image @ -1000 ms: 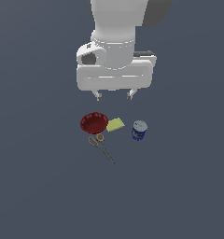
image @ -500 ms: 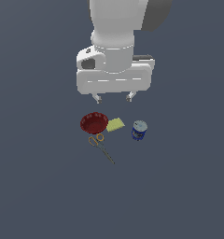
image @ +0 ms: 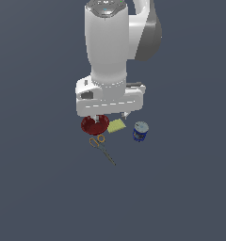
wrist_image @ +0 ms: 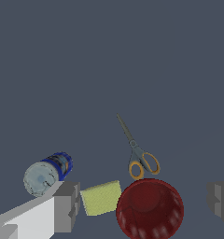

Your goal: Pick up a designated object from a clutter of objects.

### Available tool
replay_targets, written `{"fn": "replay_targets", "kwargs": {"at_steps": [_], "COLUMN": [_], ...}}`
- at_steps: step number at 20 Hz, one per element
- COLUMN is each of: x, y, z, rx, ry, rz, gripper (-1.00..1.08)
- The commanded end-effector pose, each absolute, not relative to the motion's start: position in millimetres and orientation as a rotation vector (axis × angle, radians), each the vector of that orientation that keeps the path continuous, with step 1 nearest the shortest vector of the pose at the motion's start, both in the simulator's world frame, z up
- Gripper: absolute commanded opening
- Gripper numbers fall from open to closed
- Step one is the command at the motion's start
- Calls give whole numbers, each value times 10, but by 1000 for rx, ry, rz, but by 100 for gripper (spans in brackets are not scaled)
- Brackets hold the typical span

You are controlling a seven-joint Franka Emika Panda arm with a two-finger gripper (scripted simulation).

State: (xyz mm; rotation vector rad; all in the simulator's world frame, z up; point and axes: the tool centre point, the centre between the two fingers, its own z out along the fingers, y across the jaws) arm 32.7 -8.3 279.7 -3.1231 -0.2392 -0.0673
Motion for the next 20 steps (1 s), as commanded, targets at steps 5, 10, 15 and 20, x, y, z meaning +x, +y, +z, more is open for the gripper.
{"fn": "replay_targets", "kwargs": {"at_steps": [5, 10, 15, 20], "x": [434, 429, 377, 326], "y": [-269, -412, -510, -568], "z": [2005, 1379, 933, 668], "rx": [-3113, -3100, -3087, -3079], "ry": [-381, -495, -576, -625], "rz": [-43, -25, -11, -3], "gripper": [100, 100, 100, 100]}}
